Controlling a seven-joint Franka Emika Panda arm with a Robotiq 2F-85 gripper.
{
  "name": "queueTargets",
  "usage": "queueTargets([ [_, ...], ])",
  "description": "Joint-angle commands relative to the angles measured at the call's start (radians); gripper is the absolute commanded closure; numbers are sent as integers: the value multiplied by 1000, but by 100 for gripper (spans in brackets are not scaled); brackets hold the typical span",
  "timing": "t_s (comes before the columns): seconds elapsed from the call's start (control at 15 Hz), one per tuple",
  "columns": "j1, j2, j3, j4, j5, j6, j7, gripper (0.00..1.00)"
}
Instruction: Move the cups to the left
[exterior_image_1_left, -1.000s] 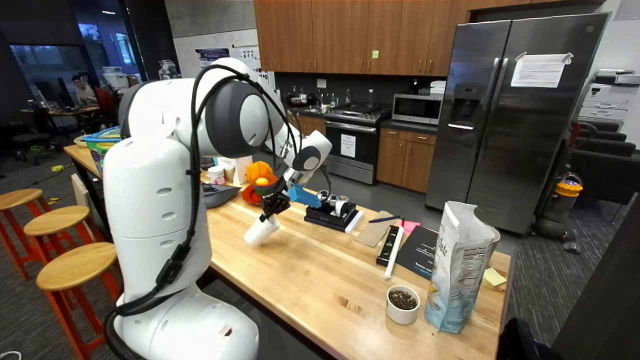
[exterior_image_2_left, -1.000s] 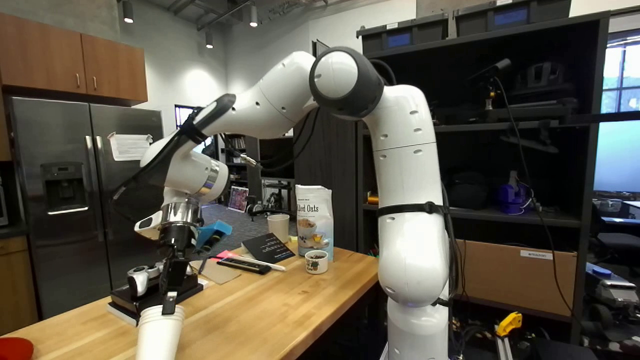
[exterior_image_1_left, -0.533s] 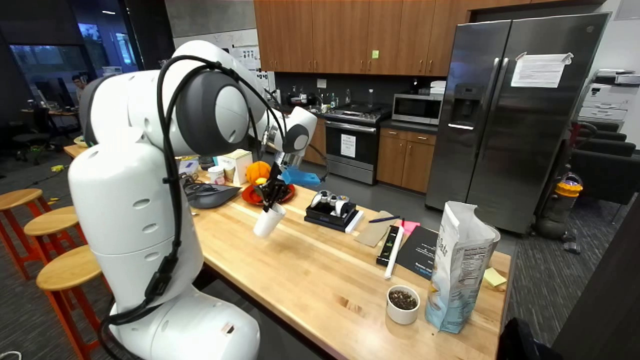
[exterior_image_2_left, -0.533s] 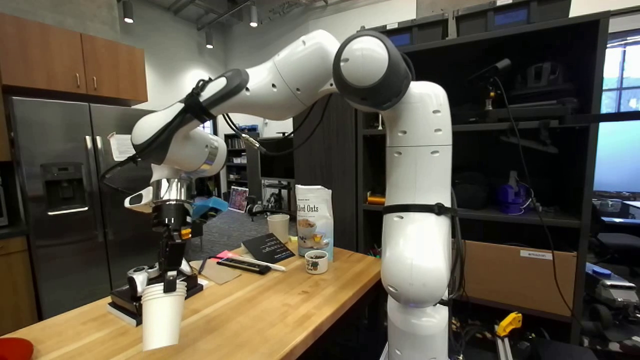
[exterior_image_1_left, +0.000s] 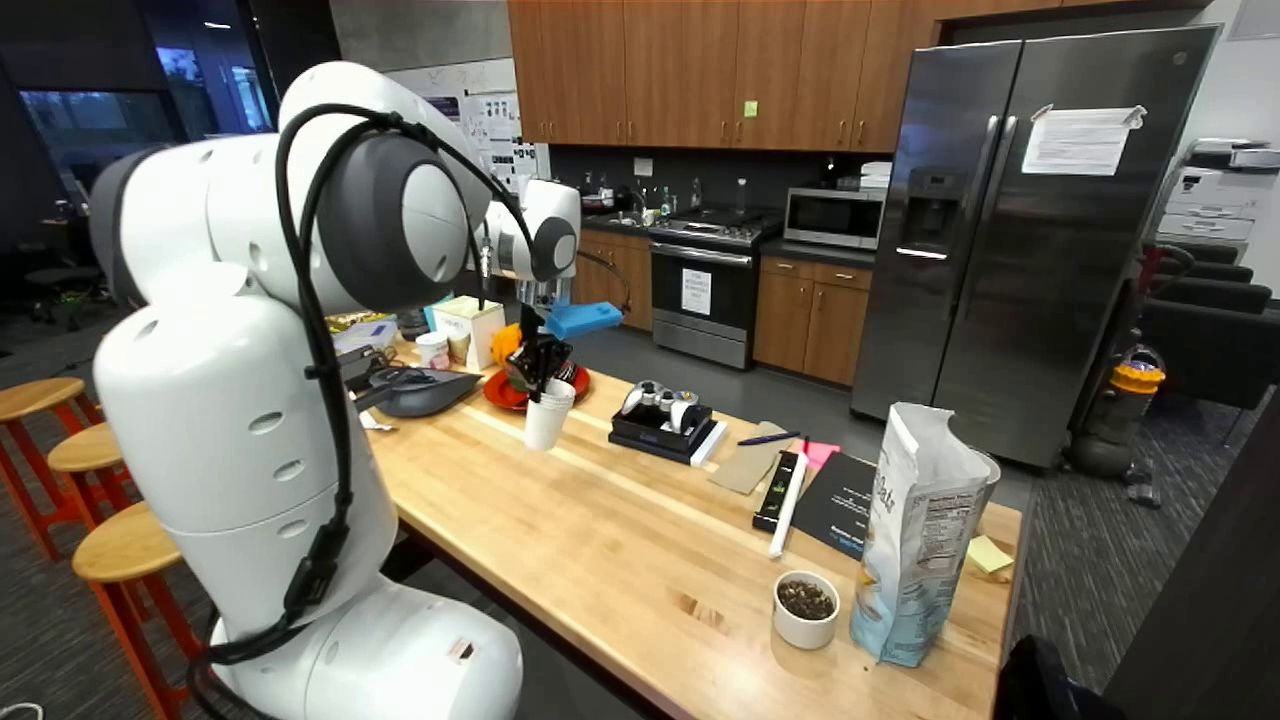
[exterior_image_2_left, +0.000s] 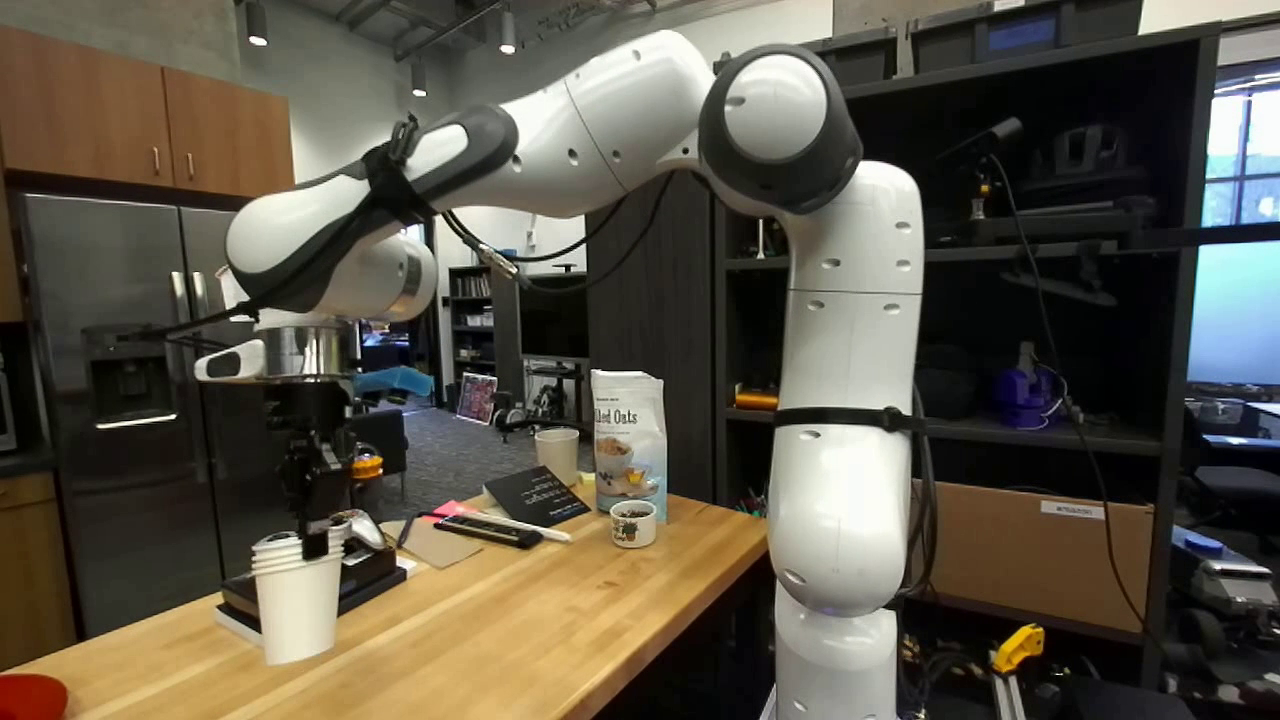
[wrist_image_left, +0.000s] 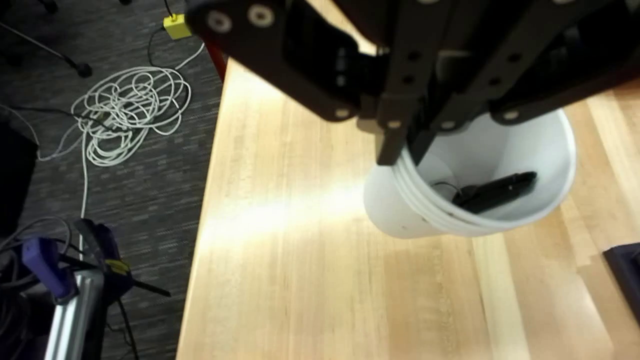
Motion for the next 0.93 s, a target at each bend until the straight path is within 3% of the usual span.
queueTargets([
  [0.0,34,-22,26,19,-92,47,39,99],
  [0.87,123,83,125,143,-339,110,98,99],
])
